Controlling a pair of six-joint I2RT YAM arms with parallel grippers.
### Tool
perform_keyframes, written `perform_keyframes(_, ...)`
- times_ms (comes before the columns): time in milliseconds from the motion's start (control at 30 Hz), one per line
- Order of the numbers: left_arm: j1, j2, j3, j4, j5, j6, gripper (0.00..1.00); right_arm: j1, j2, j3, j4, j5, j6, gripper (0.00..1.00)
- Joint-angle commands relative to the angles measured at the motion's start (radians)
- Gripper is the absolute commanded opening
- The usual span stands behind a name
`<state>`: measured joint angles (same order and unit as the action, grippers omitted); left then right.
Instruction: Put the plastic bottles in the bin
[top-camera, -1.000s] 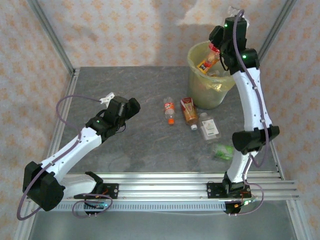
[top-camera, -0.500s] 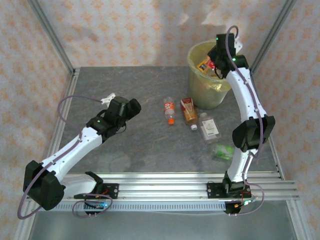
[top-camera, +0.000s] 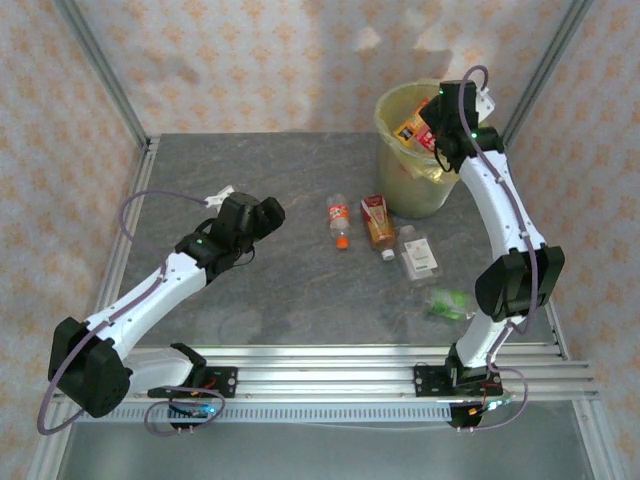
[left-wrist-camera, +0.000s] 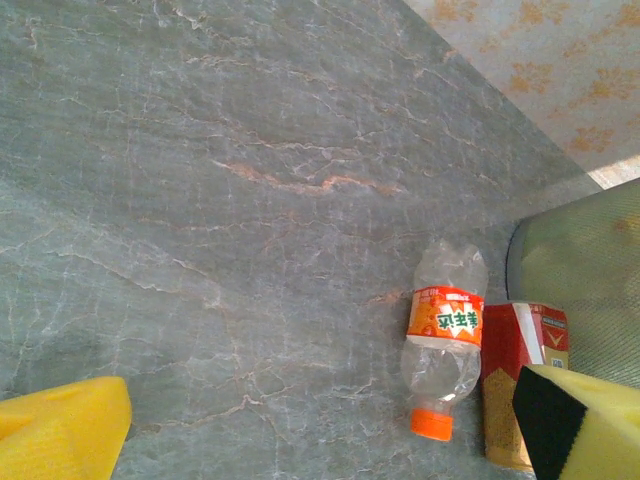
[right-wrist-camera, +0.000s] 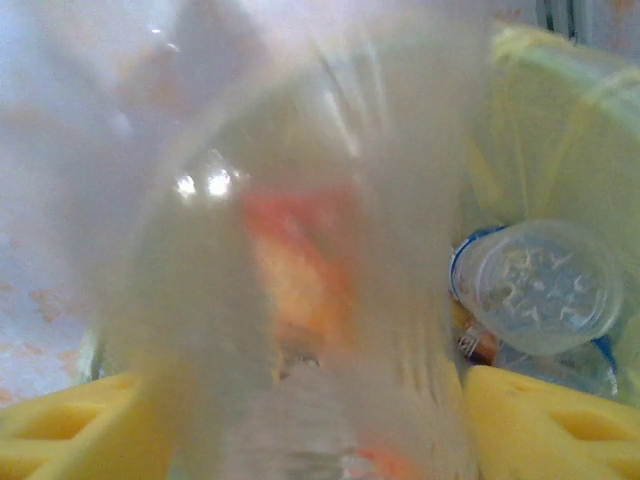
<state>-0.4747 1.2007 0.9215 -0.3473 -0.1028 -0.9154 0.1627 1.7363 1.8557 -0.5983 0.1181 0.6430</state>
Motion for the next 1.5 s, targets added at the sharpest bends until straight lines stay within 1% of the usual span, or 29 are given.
perform_keyframes(0, 0.008, 0.001, 0.003, 0.021, 0.005, 0.010, 1.00, 0.000, 0.000, 0.100, -0.063, 0.065, -0.073, 0.83)
perform_keyframes(33, 0.008, 0.001, 0.003, 0.021, 0.004, 0.008, 1.00, 0.000, 0.007, 0.126, -0.080, 0.070, -0.089, 0.88)
perform_keyframes(67, 0.008, 0.001, 0.002, 0.022, 0.004, 0.007, 1.00, -0.001, 0.013, 0.146, -0.098, 0.079, -0.102, 0.94)
perform_keyframes(133, 0.008, 0.002, 0.002, 0.022, 0.002, 0.010, 1.00, 0.000, 0.023, 0.178, -0.114, 0.084, -0.126, 0.99)
perform_keyframes(200, 0.008, 0.004, 0.003, 0.022, 0.002, 0.009, 1.00, 0.000, 0.030, 0.205, -0.125, 0.087, -0.150, 1.00)
perform_keyframes(300, 0.008, 0.006, 0.004, 0.020, 0.003, 0.012, 1.00, 0.000, 0.056, 0.274, -0.167, 0.092, -0.193, 0.97)
perform_keyframes(367, 0.008, 0.006, 0.005, 0.021, 0.003, 0.011, 1.00, 0.000, 0.086, 0.333, -0.203, 0.092, -0.222, 0.94)
perform_keyframes(500, 0.008, 0.012, 0.006, 0.021, 0.008, 0.015, 1.00, 0.000, 0.154, 0.460, -0.297, 0.097, -0.265, 0.81)
perform_keyframes(533, 0.008, 0.015, 0.008, 0.020, 0.012, 0.016, 1.00, 0.000, 0.167, 0.481, -0.317, 0.092, -0.273, 0.79)
perform_keyframes(633, 0.008, 0.030, 0.019, 0.013, 0.027, 0.023, 1.00, 0.000, 0.171, 0.484, -0.341, 0.057, -0.300, 0.80)
perform_keyframes(700, 0.007, 0.047, 0.035, 0.002, 0.044, 0.041, 1.00, -0.001, 0.159, 0.468, -0.352, 0.032, -0.317, 0.83)
perform_keyframes(800, 0.003, 0.092, 0.077, -0.036, 0.068, 0.074, 1.00, 0.000, 0.121, 0.419, -0.359, 0.010, -0.338, 0.90)
perform_keyframes(867, -0.008, 0.128, 0.112, -0.064, 0.075, 0.099, 1.00, 0.000, 0.082, 0.369, -0.356, 0.008, -0.346, 0.98)
perform_keyframes(900, -0.018, 0.147, 0.129, -0.075, 0.075, 0.113, 1.00, -0.001, 0.058, 0.337, -0.351, 0.008, -0.350, 0.99)
perform_keyframes(1033, -0.091, 0.226, 0.214, -0.113, 0.056, 0.176, 1.00, 0.000, -0.034, 0.228, -0.331, -0.027, -0.367, 0.99)
perform_keyframes(1167, -0.146, 0.314, 0.300, -0.150, 0.031, 0.209, 1.00, 0.000, -0.102, 0.130, -0.343, -0.023, -0.342, 0.99)
perform_keyframes(1267, -0.162, 0.375, 0.342, -0.155, 0.029, 0.224, 1.00, 0.000, -0.197, -0.009, -0.283, -0.051, -0.323, 0.99)
perform_keyframes(1400, -0.167, 0.464, 0.418, -0.178, 0.043, 0.250, 1.00, 0.001, -0.341, -0.204, -0.218, -0.021, -0.298, 0.99)
perform_keyframes(1467, -0.171, 0.500, 0.453, -0.186, 0.045, 0.261, 1.00, 0.000, -0.395, -0.268, -0.203, -0.009, -0.295, 0.99)
